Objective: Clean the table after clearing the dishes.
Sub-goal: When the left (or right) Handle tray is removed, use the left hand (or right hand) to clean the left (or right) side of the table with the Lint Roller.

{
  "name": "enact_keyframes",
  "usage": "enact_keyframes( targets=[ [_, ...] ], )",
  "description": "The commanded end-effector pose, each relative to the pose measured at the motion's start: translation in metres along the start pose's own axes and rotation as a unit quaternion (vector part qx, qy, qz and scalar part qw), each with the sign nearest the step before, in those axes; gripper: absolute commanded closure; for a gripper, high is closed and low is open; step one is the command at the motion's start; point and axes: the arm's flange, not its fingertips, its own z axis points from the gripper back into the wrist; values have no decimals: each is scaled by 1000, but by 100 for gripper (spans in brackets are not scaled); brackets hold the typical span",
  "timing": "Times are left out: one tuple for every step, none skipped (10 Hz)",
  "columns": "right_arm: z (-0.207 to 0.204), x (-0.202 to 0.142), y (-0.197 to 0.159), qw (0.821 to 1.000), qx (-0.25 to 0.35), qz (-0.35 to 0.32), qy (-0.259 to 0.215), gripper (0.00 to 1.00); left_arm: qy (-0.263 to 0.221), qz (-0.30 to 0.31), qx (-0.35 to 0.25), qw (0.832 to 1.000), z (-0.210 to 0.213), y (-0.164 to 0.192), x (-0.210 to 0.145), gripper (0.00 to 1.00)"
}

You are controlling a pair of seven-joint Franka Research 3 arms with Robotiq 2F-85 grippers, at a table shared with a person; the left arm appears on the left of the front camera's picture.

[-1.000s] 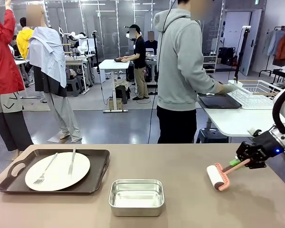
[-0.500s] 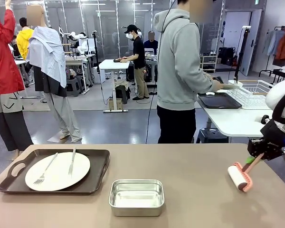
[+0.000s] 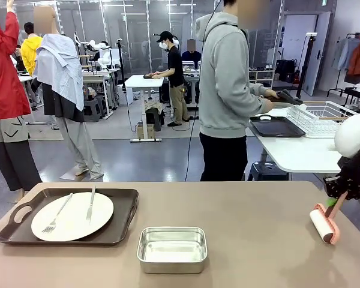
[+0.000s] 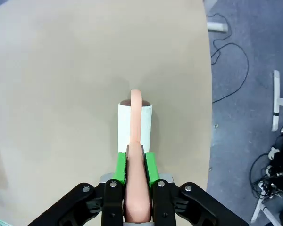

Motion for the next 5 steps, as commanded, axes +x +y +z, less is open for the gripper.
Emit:
enact_keyframes(
  targets=[
    [34, -25, 25, 999, -35, -3, -33, 80, 6, -9, -5, 1000, 5, 0, 0, 0],
    [61, -34, 33, 998, -40, -2, -43, 80, 6, -9, -5, 1000, 5, 0, 0, 0],
    [85, -40, 39, 997, -44, -3, -63, 80, 6, -9, -5, 1000, 5, 0, 0, 0],
    [110, -42, 36, 996, -41, -4, -76, 80, 6, -9, -5, 1000, 5, 0, 0, 0],
    [118, -42, 35, 997, -29, -5, -71, 80, 6, -9, -5, 1000, 5, 0, 0, 0]
  ],
)
